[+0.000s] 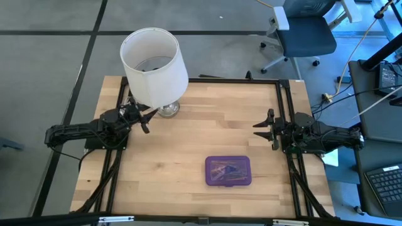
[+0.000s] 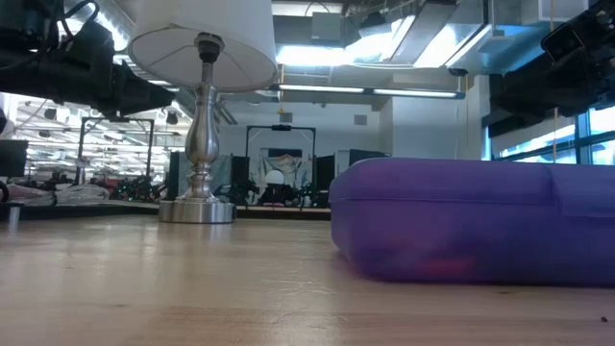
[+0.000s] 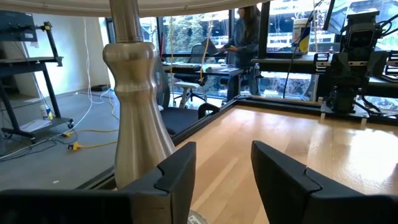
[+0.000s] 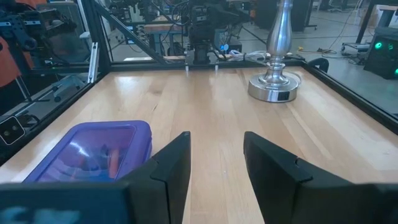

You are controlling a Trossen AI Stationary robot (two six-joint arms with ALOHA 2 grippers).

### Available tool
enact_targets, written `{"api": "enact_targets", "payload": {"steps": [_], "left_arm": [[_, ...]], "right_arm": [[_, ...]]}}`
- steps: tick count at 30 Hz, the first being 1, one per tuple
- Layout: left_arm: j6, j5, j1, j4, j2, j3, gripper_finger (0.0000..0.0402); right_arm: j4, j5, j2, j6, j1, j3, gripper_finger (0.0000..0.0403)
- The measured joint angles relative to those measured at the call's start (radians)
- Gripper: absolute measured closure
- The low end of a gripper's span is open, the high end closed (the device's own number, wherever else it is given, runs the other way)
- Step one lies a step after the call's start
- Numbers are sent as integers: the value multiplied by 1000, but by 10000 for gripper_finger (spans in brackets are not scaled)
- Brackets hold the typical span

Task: Pick & place school supplies into a supply box
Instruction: Return to Home Position

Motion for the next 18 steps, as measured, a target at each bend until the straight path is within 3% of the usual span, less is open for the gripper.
{"api": "enact_targets", "payload": {"steps": [18], "left_arm": [[0,0,0,0,0,0,258]], "right_arm": [[0,0,0,0,0,0,249]]}}
